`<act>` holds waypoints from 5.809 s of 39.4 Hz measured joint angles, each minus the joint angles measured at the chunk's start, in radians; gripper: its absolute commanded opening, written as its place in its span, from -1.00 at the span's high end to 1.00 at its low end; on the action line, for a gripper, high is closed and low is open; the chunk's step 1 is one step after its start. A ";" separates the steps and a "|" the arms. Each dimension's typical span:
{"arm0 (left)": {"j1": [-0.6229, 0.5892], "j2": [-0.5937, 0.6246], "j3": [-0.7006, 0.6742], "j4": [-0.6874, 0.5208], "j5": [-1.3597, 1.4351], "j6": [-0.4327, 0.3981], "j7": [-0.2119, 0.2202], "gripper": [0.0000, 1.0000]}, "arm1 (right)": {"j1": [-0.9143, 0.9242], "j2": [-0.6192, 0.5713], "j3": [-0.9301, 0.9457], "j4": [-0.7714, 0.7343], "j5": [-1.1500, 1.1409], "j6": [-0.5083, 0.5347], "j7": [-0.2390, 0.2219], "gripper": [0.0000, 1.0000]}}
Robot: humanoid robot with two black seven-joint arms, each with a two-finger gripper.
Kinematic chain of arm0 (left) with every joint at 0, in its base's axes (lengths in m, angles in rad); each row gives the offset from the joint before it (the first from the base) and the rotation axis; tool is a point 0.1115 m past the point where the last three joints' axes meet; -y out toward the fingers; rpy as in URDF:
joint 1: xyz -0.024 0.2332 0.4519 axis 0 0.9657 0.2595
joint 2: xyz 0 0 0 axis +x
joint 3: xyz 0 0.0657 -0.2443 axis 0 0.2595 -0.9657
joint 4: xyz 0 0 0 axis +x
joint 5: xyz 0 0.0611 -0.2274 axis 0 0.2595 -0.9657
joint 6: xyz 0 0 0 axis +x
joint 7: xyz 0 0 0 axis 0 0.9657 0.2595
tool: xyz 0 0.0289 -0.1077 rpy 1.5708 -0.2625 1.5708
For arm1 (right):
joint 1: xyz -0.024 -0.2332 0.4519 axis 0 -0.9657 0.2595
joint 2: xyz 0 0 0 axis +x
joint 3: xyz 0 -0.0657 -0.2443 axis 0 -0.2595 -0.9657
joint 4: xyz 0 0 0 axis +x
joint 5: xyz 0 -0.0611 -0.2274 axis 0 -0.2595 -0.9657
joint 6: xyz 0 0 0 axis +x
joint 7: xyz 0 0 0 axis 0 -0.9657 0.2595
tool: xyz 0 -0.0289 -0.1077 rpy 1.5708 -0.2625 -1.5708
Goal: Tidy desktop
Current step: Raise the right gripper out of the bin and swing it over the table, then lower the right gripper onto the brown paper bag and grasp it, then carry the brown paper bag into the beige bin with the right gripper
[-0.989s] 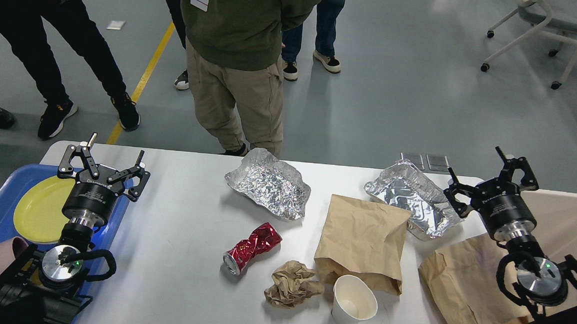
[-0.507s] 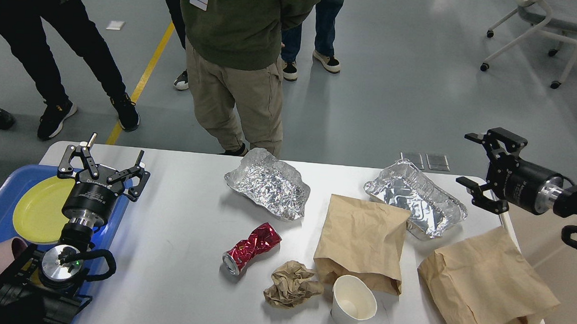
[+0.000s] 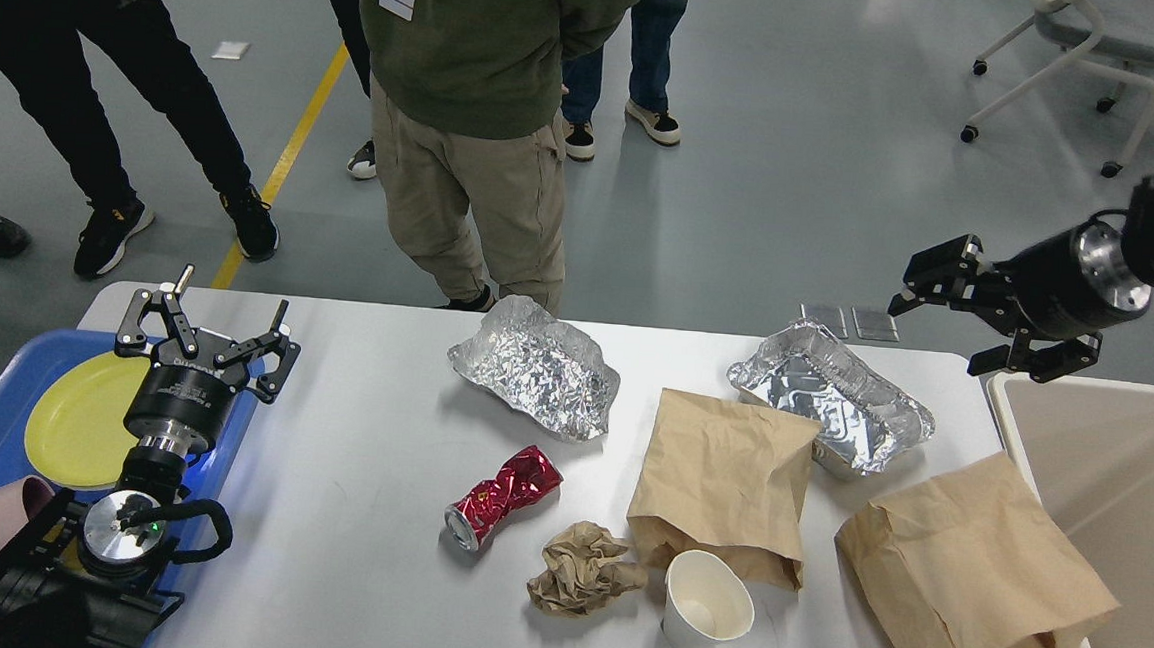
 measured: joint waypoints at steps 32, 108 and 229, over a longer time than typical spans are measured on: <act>0.000 0.000 0.000 0.000 0.000 -0.003 0.001 -0.93 | 0.586 0.119 -0.071 0.696 -0.006 -0.025 -0.358 -1.00; 0.000 0.000 0.002 0.000 0.000 -0.003 0.001 -0.93 | -0.377 0.160 0.019 -0.054 0.412 -0.390 -0.382 -0.92; 0.000 0.000 0.001 0.000 0.000 -0.003 0.000 -0.93 | -0.264 -0.145 -0.175 -0.096 0.150 -0.293 -0.289 1.00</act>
